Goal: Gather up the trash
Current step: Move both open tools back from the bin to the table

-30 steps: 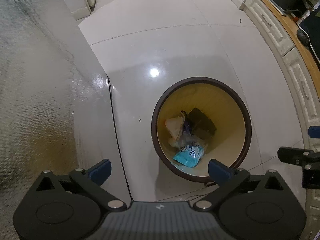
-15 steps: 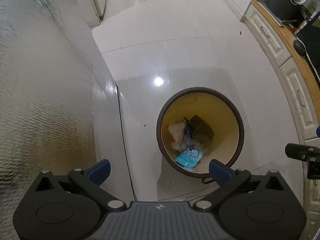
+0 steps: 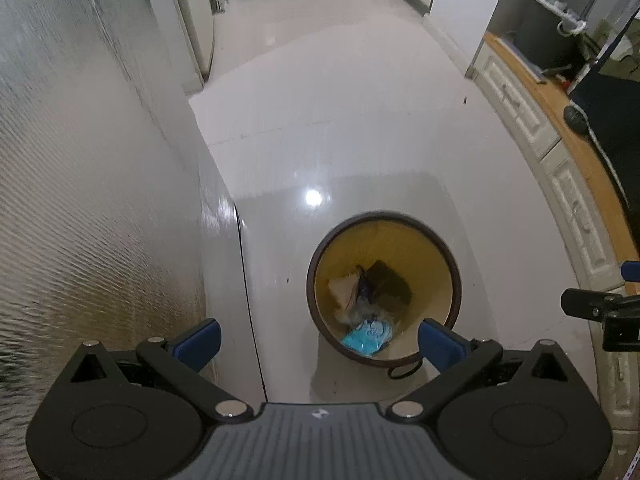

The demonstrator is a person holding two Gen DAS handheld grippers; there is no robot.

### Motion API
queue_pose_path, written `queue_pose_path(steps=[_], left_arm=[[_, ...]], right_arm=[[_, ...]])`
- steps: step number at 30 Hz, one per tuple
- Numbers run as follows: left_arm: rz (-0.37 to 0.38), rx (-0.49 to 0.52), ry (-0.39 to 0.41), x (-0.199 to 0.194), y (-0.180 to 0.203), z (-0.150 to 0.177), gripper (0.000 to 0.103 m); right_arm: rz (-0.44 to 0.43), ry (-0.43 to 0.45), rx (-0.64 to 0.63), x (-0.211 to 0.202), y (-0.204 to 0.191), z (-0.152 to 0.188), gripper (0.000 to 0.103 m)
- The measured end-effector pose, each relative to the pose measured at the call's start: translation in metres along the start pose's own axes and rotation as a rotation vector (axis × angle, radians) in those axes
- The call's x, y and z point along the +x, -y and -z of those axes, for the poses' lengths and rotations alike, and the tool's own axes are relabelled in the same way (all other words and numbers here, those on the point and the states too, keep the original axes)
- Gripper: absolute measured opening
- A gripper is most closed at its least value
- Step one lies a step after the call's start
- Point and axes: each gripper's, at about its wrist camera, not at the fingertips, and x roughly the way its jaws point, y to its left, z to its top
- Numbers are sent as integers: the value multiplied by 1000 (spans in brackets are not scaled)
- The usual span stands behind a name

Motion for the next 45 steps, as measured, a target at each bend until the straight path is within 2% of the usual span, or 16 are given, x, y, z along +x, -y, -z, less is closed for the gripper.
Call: queue_pose_path(steps=[9,16,26,35,40,45], left_arm=[[0,-2,152,-51,5,-4,103],[-1,-11,301,-100,6,-8,103],[-27,-53,532,-182,-4,-1,103],[-43,-118,793,-280,-16,4,103],[-89,-119,898,-325,-33,0,103],[-112,-192,963,-349,-69,-7,103]], right_arm=[[10,146,18,-51,6,1,103],[3,352,47,-107,8,-3,103],[-59,613,74,-179,3,-3,103],[-134,794,6,-234,-29,-4,103],[-188,861,-32,-258,-51,-10,103],[-248,922,-66,-276,-79,-23,103]])
